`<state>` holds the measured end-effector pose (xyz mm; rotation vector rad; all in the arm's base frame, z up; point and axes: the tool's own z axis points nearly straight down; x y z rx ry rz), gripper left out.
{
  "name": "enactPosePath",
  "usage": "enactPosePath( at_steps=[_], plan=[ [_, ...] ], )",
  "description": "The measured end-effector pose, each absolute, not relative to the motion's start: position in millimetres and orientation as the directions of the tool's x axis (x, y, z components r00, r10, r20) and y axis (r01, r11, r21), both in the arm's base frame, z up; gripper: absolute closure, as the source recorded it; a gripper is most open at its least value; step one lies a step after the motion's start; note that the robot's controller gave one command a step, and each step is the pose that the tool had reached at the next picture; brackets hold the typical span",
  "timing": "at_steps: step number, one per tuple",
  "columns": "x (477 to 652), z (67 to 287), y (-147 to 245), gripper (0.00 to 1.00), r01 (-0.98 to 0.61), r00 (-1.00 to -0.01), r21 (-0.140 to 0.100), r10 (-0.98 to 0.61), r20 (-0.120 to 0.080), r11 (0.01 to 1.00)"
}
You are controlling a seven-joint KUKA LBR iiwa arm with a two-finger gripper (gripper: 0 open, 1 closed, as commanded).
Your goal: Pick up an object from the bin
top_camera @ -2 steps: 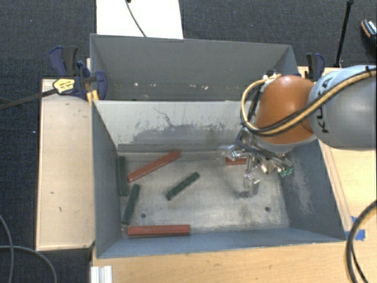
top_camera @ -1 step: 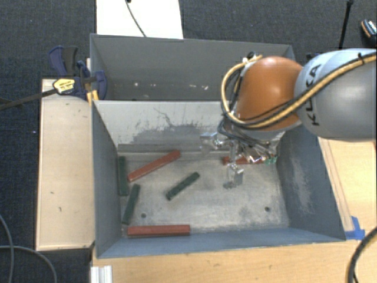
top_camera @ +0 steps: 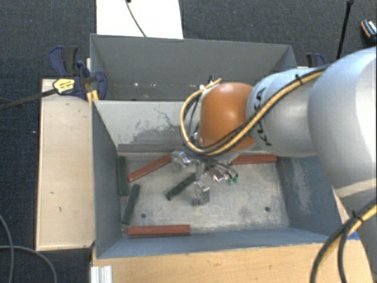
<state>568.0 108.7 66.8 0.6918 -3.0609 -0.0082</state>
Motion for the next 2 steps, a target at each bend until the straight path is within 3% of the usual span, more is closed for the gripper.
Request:
enactPosePath(
  at_steps=[1,2],
  plan=[
    [570.8,71,104,1.0,-0.425,-0.905,0.0,-0.425,-0.003,0.905],
    [546.8,214,104,1.0,-0.375,-0.927,-0.002,-0.375,-0.01,0.927]
  ],
)
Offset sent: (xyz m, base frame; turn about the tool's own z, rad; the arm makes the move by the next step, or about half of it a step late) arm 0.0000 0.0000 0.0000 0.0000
